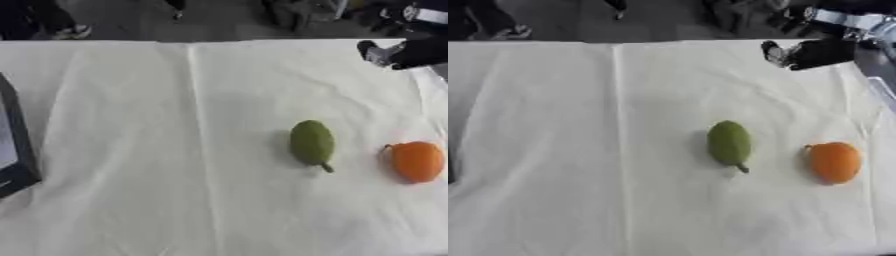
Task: Pick up the objects with one hand, pass them to the other hand, and then place them into the box on the other side of the table.
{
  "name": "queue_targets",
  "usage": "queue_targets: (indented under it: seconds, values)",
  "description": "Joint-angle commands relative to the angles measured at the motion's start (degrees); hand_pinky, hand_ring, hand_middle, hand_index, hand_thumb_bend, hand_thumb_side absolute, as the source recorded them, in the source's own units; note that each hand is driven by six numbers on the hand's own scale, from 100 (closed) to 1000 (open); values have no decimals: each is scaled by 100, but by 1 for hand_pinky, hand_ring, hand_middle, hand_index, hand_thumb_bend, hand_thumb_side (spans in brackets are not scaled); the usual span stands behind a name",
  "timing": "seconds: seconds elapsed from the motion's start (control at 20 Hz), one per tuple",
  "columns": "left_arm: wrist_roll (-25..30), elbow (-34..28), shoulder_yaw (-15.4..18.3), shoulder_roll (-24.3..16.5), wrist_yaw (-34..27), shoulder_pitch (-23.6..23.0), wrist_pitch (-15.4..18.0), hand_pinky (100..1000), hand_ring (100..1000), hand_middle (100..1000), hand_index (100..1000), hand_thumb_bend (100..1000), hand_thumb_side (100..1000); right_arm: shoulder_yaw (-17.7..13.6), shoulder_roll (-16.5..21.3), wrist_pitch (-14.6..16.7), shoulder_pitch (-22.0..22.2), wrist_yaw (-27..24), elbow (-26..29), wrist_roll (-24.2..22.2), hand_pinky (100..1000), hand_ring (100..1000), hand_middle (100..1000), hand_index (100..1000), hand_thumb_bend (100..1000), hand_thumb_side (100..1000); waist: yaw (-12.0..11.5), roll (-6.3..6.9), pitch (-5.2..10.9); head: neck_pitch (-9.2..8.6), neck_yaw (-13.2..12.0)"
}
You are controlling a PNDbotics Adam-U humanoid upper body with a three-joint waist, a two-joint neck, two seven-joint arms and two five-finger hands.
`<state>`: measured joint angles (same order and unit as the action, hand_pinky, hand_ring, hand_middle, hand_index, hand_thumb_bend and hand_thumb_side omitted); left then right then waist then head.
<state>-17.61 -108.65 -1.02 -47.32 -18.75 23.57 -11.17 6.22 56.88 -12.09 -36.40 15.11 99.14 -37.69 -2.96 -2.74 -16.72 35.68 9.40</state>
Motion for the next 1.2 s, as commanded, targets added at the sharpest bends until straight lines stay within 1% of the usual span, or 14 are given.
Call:
queue_targets:
  seconds: [0.05, 0.2, 0.3, 0.45, 0.6, 0.7, 1.0, 1.2]
  values:
    - [12, -120, 86, -87, -66, 29, 66, 851, 833, 764, 871, 100, 699, 34, 317, 317, -115, -98, -116, -396, 912, 941, 917, 933, 100, 428, -16, 7, 110, 0, 49]
    - [10, -131, 82, -87, -70, 20, 54, 851, 833, 763, 870, 100, 701, 140, 335, 560, -113, -153, -120, -725, 914, 941, 915, 920, 100, 347, -36, 10, 104, -9, 74]
    - [8, -134, 85, -80, -69, 15, 47, 851, 832, 760, 868, 100, 703, 213, 338, 653, -100, -161, -100, -866, 913, 937, 912, 922, 100, 343, -48, 8, 100, -9, 80]
    - [-4, -134, 87, -67, -80, 14, 38, 850, 831, 755, 866, 100, 705, 366, 316, 696, -83, -165, -67, -973, 912, 936, 911, 922, 122, 351, -67, 1, 94, -17, 83]
    - [0, -159, 75, -54, -80, 31, 37, 850, 830, 752, 864, 100, 703, 519, 239, 687, -70, -71, -43, -973, 910, 936, 913, 925, 154, 344, -93, 1, 86, -18, 67]
    - [4, -183, 72, -46, -67, 40, 35, 850, 830, 751, 863, 100, 703, 622, 183, 669, -42, 87, -8, -921, 910, 935, 909, 925, 195, 335, -113, 3, 77, -20, 53]
    - [-15, -192, 74, -14, -56, 37, 16, 850, 829, 745, 858, 100, 707, 904, 51, 611, 31, 557, 77, -732, 912, 938, 898, 955, 261, 364, -141, 9, 53, -37, 44]
    - [-28, -199, 73, 2, -57, 33, 13, 850, 828, 739, 854, 100, 707, 1040, -12, 610, 57, 793, -2, -690, 916, 939, 902, 975, 295, 382, -148, 14, 46, -45, 32]
